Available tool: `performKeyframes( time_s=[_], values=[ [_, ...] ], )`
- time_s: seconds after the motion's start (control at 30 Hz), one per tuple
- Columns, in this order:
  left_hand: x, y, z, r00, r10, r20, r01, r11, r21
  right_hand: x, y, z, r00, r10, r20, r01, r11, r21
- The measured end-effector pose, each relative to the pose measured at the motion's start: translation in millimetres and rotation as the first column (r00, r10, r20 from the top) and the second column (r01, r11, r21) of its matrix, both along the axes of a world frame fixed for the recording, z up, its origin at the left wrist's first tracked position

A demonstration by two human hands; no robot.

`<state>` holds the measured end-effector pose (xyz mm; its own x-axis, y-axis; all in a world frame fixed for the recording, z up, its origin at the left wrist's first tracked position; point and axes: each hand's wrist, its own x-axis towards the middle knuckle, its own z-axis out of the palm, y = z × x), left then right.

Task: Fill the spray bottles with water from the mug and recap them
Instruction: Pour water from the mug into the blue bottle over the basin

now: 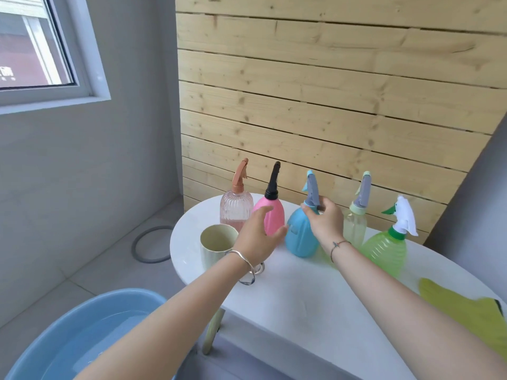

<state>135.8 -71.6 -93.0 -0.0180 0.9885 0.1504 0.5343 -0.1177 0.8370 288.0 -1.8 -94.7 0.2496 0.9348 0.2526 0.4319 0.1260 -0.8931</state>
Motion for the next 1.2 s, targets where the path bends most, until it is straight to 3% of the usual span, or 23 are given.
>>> performKeyframes(
  time_s=[0.17, 0.27, 0.37, 0.5, 0.6, 0.67, 0.73, 0.77, 0.8, 0.87, 0.97, 1.0, 1.13, 1.2],
  values=[
    [12.3, -19.4, 5.2, 0.993, -0.118, 0.019, 0.118, 0.992, -0.045, 9.9, -38.1, 20.5, 0.996, 0.086, -0.018, -0.083, 0.987, 0.139],
    [22.6, -34.6, 13.9, 0.98, -0.199, 0.029, 0.2, 0.979, -0.043, 17.9, -71.5, 45.3, 0.957, 0.207, -0.206, -0.173, 0.97, 0.169],
    [29.8, -49.0, 25.3, 0.985, -0.152, 0.081, 0.146, 0.986, 0.079, 24.7, -97.1, 68.1, 0.841, 0.301, -0.449, -0.262, 0.953, 0.149],
    [37.6, -68.0, 39.9, 0.964, -0.171, 0.202, 0.15, 0.982, 0.114, 33.7, -119.3, 89.0, 0.822, 0.346, -0.452, -0.297, 0.938, 0.177],
    [36.2, -78.5, 47.4, 0.837, -0.309, 0.451, 0.353, 0.935, -0.014, 43.8, -127.2, 101.4, 0.775, 0.443, -0.45, -0.412, 0.895, 0.171],
    [27.9, -85.1, 53.5, 0.669, -0.404, 0.624, 0.567, 0.82, -0.077, 50.6, -130.3, 107.4, 0.667, 0.545, -0.508, -0.545, 0.822, 0.166],
    [22.9, -90.3, 60.8, 0.527, -0.362, 0.769, 0.68, 0.723, -0.125, 53.5, -135.1, 110.3, 0.556, 0.599, -0.577, -0.616, 0.762, 0.198],
    [22.9, -90.4, 62.2, 0.539, -0.334, 0.773, 0.669, 0.727, -0.153, 52.6, -135.9, 109.4, 0.54, 0.599, -0.591, -0.608, 0.763, 0.219],
    [24.6, -89.7, 63.1, 0.608, -0.323, 0.725, 0.622, 0.762, -0.182, 50.0, -137.8, 109.0, 0.564, 0.581, -0.587, -0.57, 0.788, 0.232],
    [31.4, -90.5, 66.8, 0.751, -0.333, 0.57, 0.505, 0.846, -0.171, 42.3, -142.9, 109.8, 0.667, 0.496, -0.556, -0.431, 0.866, 0.254],
    [37.1, -93.8, 70.4, 0.818, -0.35, 0.457, 0.416, 0.908, -0.05, 36.0, -145.4, 114.2, 0.721, 0.401, -0.566, -0.306, 0.916, 0.26],
    [36.0, -94.4, 71.4, 0.801, -0.353, 0.483, 0.426, 0.904, -0.045, 36.0, -146.6, 117.2, 0.714, 0.411, -0.567, -0.322, 0.912, 0.255],
    [28.1, -99.5, 73.6, 0.547, -0.209, 0.811, 0.594, 0.779, -0.2, 37.6, -150.8, 124.5, 0.634, 0.52, -0.572, -0.461, 0.848, 0.26],
    [31.4, -98.5, 69.2, 0.613, -0.207, 0.763, 0.548, 0.806, -0.222, 34.5, -151.8, 122.1, 0.641, 0.488, -0.592, -0.43, 0.868, 0.25]
  ],
)
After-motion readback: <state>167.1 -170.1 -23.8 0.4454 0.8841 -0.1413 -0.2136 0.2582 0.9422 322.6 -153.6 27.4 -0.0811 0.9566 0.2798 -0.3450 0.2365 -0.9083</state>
